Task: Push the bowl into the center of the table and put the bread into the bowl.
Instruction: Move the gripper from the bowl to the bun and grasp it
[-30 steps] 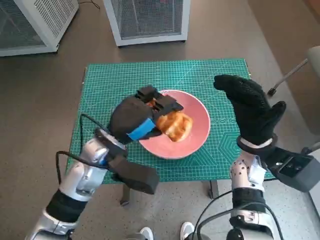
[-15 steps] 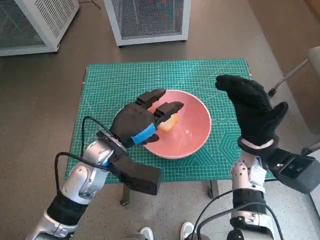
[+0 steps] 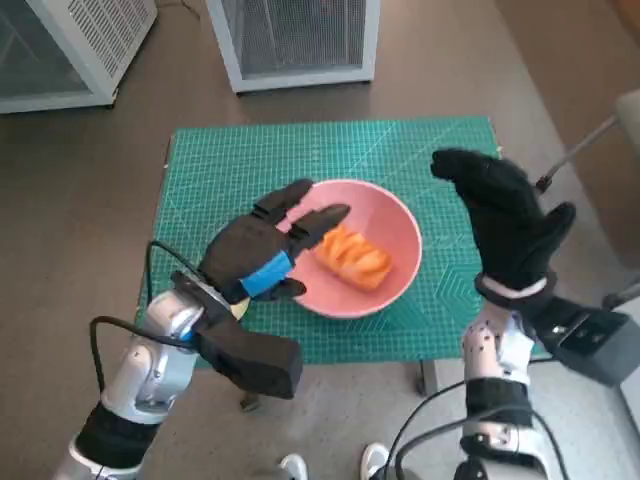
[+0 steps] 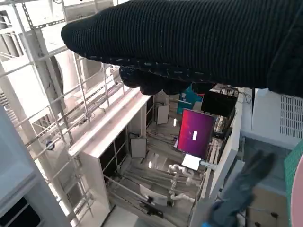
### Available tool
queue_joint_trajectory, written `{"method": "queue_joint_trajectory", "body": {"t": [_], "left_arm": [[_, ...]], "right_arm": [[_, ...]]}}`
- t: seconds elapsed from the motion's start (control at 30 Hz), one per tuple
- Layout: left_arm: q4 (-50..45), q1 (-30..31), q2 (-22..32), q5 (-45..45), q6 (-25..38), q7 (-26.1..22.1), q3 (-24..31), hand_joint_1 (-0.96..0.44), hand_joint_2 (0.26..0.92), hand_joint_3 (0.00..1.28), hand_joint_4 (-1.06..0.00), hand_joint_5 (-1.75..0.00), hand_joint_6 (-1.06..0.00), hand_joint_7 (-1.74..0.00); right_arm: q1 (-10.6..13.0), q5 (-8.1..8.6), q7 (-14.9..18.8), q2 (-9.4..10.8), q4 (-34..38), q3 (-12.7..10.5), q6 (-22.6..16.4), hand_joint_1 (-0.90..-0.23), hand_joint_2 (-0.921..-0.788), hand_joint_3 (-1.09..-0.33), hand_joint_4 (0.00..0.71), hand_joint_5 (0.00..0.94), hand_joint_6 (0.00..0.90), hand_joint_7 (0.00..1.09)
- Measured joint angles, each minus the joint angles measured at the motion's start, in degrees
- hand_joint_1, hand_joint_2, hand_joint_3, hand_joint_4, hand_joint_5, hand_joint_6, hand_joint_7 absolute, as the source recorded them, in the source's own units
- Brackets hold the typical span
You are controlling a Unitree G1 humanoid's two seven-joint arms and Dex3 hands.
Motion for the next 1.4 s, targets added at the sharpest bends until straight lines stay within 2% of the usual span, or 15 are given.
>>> {"method": "queue_joint_trajectory", "body": {"t": [0.27,0.47,0.57,0.67,0.8,0.9,1.2,1.4], "left_arm": [[-14.3,6.6,3.6,-4.3,9.1,-10.1,8.4,-0.29,0.727,0.00,-0.08,0.00,-0.25,-0.09],[-20.9,10.3,6.3,-6.3,14.8,-15.9,13.0,-0.27,0.710,0.00,-0.08,0.00,-0.27,-0.08],[-22.9,11.8,7.3,-7.5,16.7,-17.8,14.5,-0.21,0.701,0.00,-0.08,0.00,-0.27,-0.06],[-24.3,13.0,7.7,-8.7,18.3,-19.2,15.7,-0.09,0.696,0.00,-0.08,0.00,-0.26,-0.05],[-25.2,14.6,7.9,-11.2,20.4,-21.0,16.9,0.11,0.729,0.02,-0.07,0.00,-0.23,-0.02],[-25.4,15.7,8.3,-12.3,21.3,-21.7,17.2,0.17,0.748,0.03,-0.07,0.00,-0.21,-0.01],[-24.8,17.0,8.8,-12.2,22.1,-21.5,16.8,0.16,0.744,0.02,-0.06,0.00,-0.19,0.00],[-22.6,17.1,8.9,-10.4,22.0,-20.1,14.7,0.14,0.738,0.01,-0.06,0.00,-0.19,0.00]], "right_arm": [[0.0,0.04,0.0,0.1,0.0,0.2,0.1,-0.566,-0.921,-0.583,0.357,0.001,0.051,0.68],[0.0,0.10,0.0,0.1,0.0,0.3,0.3,-0.563,-0.921,-0.583,0.358,0.001,0.050,0.69],[0.0,0.15,0.1,0.1,0.1,0.3,0.4,-0.563,-0.921,-0.584,0.357,0.001,0.049,0.69],[0.0,0.16,0.2,0.1,0.1,0.4,0.4,-0.565,-0.921,-0.584,0.357,0.001,0.047,0.69],[-0.1,0.19,0.3,0.1,0.2,0.5,0.5,-0.569,-0.921,-0.584,0.358,0.001,0.043,0.69],[-0.1,0.19,0.3,0.1,0.3,0.5,0.5,-0.571,-0.921,-0.584,0.358,0.001,0.042,0.69],[-0.2,0.22,0.6,0.1,0.6,0.5,0.9,-0.576,-0.921,-0.586,0.358,0.001,0.037,0.69],[-0.3,0.22,0.7,0.1,0.9,0.5,1.0,-0.578,-0.921,-0.588,0.357,0.001,0.035,0.70]]}}
